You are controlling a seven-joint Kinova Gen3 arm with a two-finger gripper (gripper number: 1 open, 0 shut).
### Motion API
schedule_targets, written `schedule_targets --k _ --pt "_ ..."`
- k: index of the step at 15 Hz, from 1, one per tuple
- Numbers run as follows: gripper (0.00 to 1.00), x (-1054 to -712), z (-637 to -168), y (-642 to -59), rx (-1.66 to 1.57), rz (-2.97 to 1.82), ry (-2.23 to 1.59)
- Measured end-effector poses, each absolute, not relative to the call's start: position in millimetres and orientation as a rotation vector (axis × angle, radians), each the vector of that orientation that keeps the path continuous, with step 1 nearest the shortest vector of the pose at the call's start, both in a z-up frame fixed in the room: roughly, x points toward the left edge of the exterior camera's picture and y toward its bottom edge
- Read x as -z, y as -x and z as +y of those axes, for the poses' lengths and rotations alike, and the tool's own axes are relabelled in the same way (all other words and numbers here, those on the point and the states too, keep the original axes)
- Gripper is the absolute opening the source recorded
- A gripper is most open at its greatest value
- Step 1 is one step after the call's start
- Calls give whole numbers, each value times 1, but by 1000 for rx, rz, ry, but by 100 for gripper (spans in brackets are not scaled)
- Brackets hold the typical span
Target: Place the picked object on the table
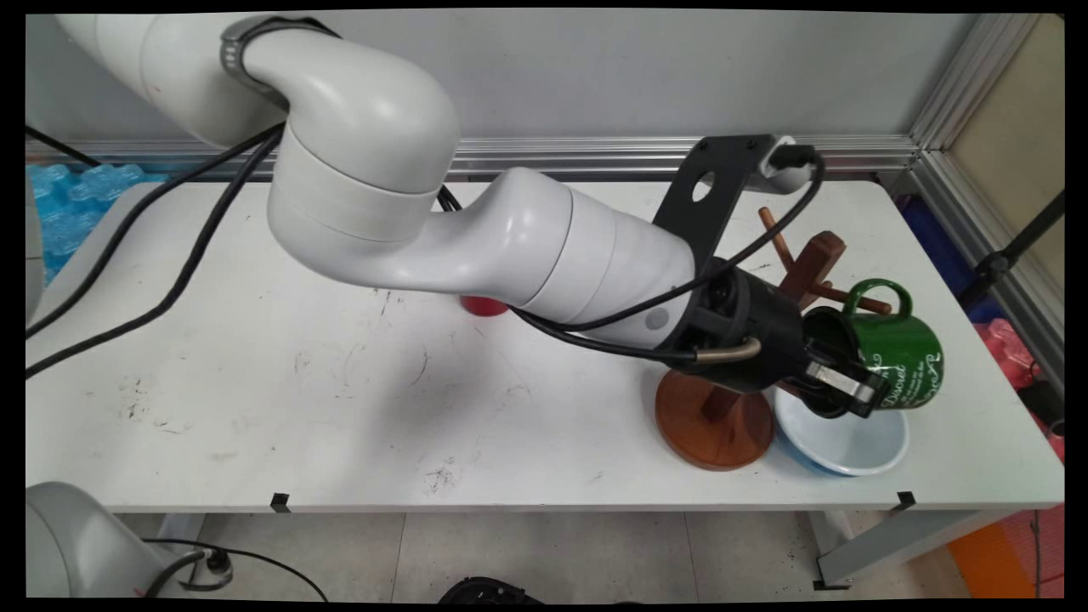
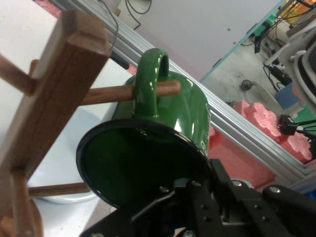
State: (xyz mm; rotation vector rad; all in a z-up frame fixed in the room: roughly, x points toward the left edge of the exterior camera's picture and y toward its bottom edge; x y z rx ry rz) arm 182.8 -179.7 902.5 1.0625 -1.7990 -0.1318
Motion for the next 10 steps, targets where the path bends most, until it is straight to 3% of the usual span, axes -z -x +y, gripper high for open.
schedule_targets --k 10 --pt "0 -907 -173 -173 162 -1785 -1061"
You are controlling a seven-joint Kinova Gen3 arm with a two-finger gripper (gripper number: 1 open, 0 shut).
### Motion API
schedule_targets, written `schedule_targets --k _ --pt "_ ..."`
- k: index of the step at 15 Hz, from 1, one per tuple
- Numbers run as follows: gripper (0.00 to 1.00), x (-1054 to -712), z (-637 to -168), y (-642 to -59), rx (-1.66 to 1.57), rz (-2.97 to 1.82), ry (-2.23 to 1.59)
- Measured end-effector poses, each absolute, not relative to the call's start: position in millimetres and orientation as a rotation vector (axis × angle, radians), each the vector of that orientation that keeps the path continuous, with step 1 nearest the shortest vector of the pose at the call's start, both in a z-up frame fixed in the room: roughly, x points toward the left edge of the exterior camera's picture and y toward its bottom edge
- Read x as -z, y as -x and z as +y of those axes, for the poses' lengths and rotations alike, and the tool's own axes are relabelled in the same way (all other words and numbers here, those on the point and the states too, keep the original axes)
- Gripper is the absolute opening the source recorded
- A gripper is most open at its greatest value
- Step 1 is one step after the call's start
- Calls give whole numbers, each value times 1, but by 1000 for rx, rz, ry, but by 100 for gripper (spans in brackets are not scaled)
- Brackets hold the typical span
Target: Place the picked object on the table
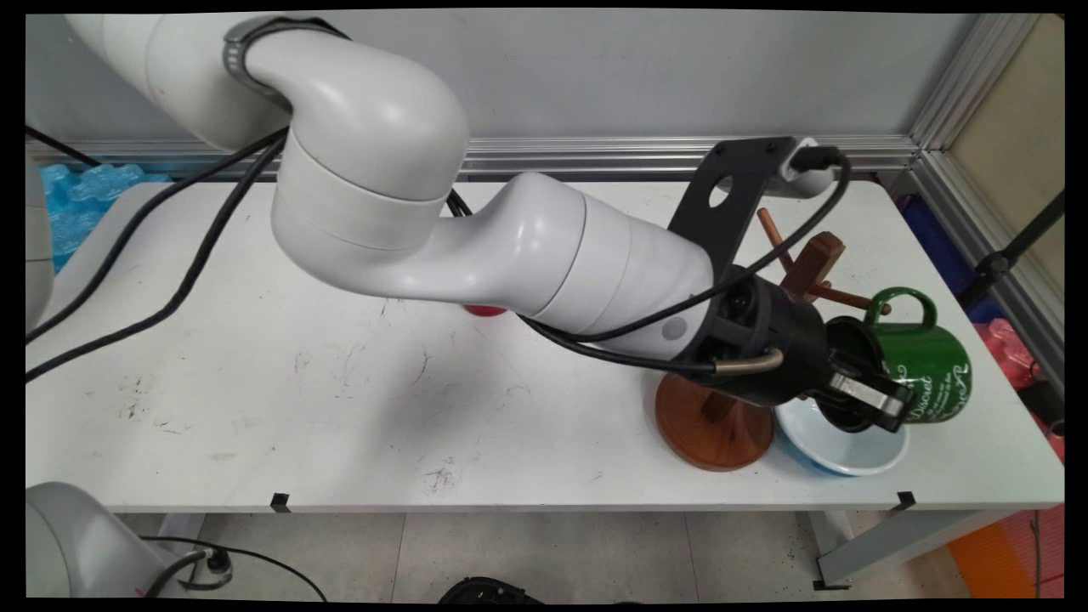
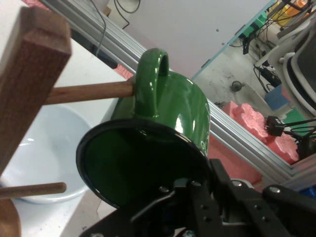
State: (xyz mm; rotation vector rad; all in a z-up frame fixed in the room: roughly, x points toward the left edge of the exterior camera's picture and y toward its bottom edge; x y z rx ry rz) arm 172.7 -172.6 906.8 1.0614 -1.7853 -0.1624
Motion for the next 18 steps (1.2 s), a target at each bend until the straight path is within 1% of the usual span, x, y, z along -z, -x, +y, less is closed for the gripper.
schedule_targets --k 11,18 --pt "0 -916 -154 -163 219 -1779 -1064" --pt "0 -921 -137 -187 235 -1883 -1047"
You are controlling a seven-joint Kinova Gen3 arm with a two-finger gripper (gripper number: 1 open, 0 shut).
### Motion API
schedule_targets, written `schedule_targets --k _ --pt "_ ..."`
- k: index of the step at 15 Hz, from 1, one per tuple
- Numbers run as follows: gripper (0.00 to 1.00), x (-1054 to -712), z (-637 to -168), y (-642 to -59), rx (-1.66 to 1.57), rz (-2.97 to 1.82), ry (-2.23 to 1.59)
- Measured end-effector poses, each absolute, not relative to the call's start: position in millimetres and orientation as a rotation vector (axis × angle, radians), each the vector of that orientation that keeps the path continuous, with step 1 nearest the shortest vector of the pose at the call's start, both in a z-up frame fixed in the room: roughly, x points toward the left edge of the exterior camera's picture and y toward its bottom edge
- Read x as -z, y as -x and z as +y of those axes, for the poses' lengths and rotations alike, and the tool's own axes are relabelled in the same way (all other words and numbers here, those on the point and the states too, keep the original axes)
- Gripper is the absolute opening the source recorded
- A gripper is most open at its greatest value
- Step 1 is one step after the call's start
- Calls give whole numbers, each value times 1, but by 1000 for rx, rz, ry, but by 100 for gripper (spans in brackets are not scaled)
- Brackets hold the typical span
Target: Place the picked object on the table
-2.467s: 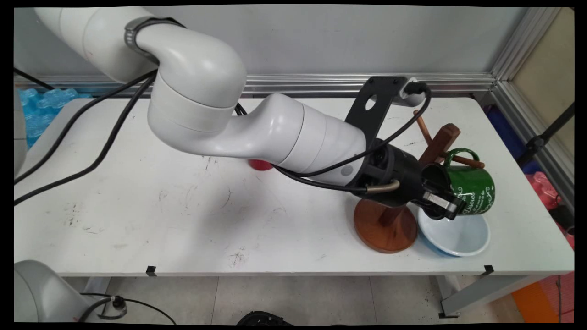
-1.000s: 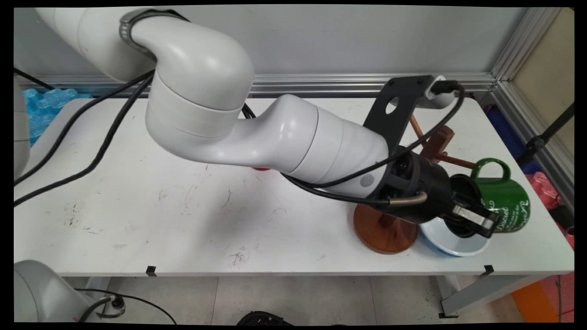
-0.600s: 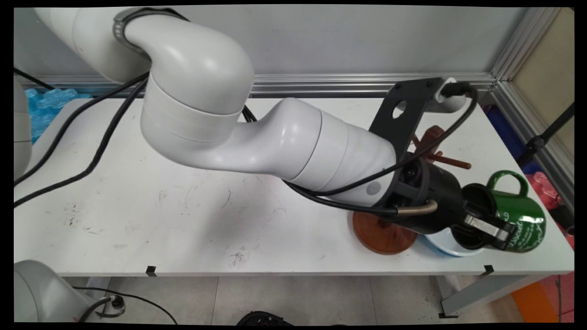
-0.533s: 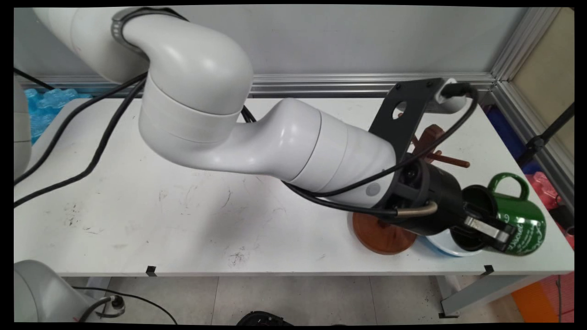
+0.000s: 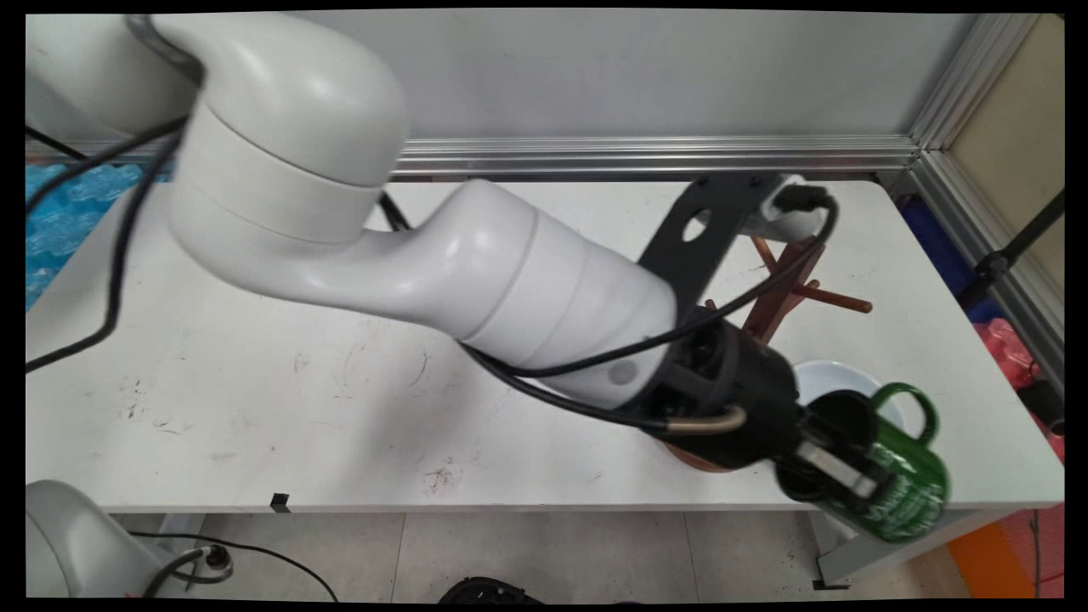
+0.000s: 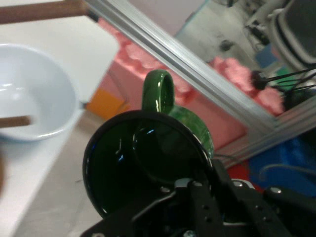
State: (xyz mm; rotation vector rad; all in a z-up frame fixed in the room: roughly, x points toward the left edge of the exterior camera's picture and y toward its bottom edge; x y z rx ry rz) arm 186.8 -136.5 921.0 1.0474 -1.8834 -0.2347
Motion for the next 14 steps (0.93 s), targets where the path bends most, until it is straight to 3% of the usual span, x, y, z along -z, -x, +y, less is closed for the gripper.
schedule_targets --k 4,14 --pt "0 -921 -143 -217 84 -1959 -1112" --pt "0 -931 -131 -246 120 -2067 -1085"
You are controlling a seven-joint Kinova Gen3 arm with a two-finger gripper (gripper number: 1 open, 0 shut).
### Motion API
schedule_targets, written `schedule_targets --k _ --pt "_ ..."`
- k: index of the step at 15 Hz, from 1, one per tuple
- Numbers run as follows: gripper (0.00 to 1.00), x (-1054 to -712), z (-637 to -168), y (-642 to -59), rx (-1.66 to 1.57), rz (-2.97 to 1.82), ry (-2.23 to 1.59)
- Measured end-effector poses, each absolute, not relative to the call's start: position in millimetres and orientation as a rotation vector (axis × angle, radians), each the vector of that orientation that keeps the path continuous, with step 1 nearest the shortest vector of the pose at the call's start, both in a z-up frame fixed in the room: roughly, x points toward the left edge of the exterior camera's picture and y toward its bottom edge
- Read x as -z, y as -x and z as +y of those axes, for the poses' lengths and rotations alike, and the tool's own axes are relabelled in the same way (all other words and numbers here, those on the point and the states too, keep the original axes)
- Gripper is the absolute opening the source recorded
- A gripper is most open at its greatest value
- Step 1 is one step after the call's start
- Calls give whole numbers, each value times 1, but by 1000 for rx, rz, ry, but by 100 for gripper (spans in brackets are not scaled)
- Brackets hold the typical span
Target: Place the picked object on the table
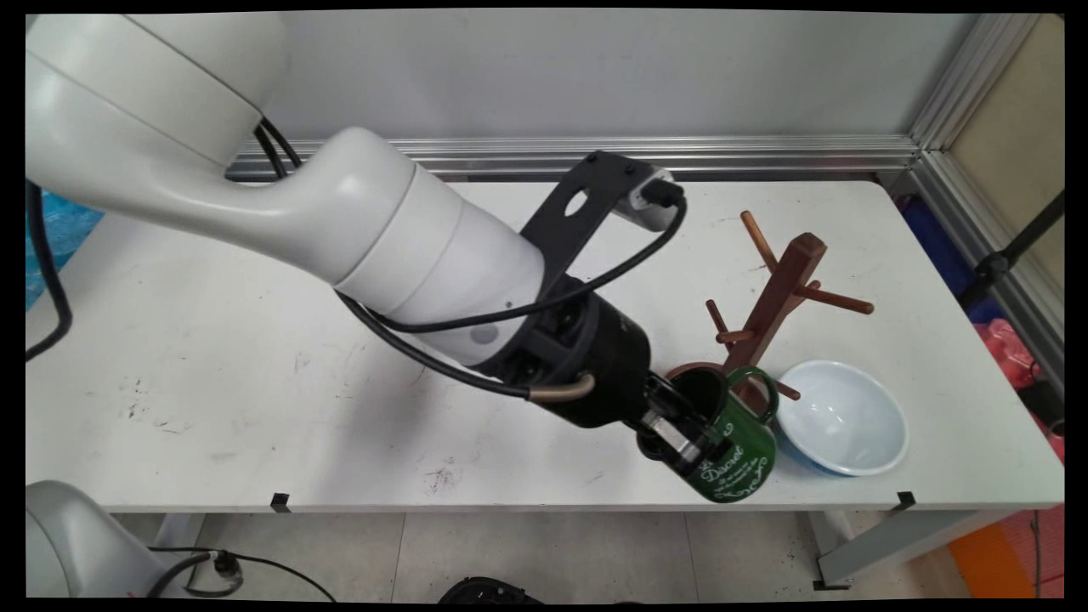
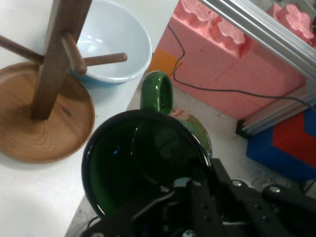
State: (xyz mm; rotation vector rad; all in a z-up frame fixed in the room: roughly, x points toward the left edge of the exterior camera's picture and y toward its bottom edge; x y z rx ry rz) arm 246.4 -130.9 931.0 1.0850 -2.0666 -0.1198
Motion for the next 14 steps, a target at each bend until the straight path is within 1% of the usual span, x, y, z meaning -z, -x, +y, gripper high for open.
schedule_targets --k 7,14 --pt "0 -937 -132 -274 46 -2199 -1059" --pt "0 -943 -143 -313 -147 -2408 -1042"
